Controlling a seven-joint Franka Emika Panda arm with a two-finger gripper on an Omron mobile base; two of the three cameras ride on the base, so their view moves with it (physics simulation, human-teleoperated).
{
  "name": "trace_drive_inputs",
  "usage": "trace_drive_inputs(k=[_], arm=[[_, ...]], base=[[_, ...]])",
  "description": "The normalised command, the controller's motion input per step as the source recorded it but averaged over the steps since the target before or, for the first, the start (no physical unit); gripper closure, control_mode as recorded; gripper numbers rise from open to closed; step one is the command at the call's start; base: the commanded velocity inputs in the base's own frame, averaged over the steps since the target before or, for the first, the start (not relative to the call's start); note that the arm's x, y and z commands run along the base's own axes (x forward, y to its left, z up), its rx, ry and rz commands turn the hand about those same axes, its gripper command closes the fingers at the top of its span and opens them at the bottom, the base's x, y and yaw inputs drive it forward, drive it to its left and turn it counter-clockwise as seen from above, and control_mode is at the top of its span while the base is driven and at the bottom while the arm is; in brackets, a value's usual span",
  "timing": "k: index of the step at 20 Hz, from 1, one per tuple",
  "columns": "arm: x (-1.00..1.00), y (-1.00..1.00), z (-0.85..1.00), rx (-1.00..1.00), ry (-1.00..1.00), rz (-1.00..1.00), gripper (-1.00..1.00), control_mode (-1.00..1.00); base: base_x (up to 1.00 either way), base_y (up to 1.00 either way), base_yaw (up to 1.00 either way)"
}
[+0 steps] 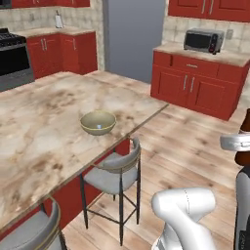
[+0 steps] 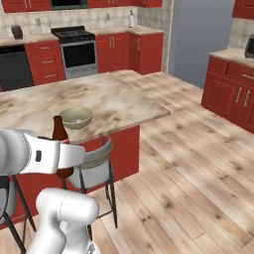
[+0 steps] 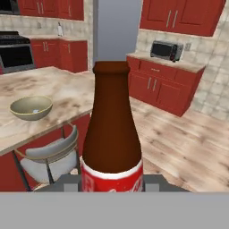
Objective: Open the fridge, grab two sodas, and place both sodas inside the bowl with ice on the dining counter.
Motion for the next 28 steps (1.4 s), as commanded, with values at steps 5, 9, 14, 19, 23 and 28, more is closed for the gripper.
trace_drive_inputs(k=[5,9,14,19,23,28], arm=[[0.0,0.0,0.0,0.0,0.0,0.0,1.0,1.0],[0.0,0.0,0.0,0.0,0.0,0.0,1.0,1.0],[0.0,0.0,0.0,0.0,0.0,0.0,1.0,1.0],[0.0,0.0,0.0,0.0,0.0,0.0,1.0,1.0],[0.0,0.0,0.0,0.0,0.0,0.0,1.0,1.0],[0.0,0.0,0.0,0.0,0.0,0.0,1.0,1.0]], base=[[0.35,-0.25,0.44],[0.24,-0.19,0.44],[0.65,-0.02,0.49],[0.75,-0.04,0.49],[0.68,-0.16,0.31],[0.6,-0.4,0.26]])
